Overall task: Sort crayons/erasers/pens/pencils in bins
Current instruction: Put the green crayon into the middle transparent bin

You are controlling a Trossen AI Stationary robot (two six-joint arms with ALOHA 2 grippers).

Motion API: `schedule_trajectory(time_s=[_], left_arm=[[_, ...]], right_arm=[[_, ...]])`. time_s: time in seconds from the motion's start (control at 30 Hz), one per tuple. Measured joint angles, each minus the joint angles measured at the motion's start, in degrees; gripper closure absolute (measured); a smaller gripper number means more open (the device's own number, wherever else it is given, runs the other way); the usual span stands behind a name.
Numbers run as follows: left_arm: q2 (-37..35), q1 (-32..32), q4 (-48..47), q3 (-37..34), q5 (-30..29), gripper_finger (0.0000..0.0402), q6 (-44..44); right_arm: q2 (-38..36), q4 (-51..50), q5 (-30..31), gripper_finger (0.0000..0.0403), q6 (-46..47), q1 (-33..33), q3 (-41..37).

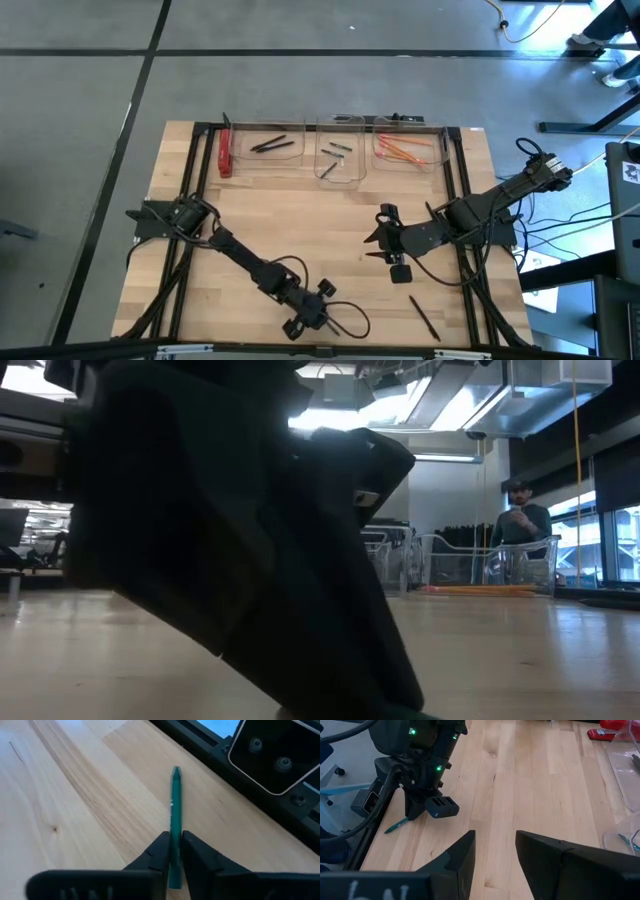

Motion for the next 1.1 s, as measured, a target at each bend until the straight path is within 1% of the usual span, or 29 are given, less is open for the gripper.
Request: schedule_trajectory(time_s=[0.1, 0.17, 0.57, 0.73, 0.87, 1.1], left_arm=[[0.0, -0.2, -0.6, 0.0, -0.3, 0.0386, 0.0], [0.0, -0.2, -1.1, 0.0, -0.2, 0.0395, -1.0], [-1.1, -0.3, -1.4, -0.2, 0.4, 0.0396, -10.5], [-2.8, 0.0, -3.5, -0.4, 0.7, 0.0397, -11.1], [-4.5, 0.8, -4.0, -0.4, 0.7, 0.0398, -14.6], [-8.5, 2.9, -7.8, -0.3, -1.1, 0.0394, -16.5]], right_arm=[[0.0, 0.0, 0.0, 0.026, 0.1, 0.0, 0.0], [0.0, 0.0, 0.0, 0.026, 0.2, 0.0, 0.0], [0.0, -0.5, 0.0, 0.026, 0.1, 0.0, 0.0], [0.0, -1.0, 0.0, 0.026, -0.2, 0.0, 0.0], [0.0, -1.1, 0.0, 0.026, -1.8, 0.0, 0.0], [0.0, -1.5, 0.0, 0.026, -3.9, 0.0, 0.0]])
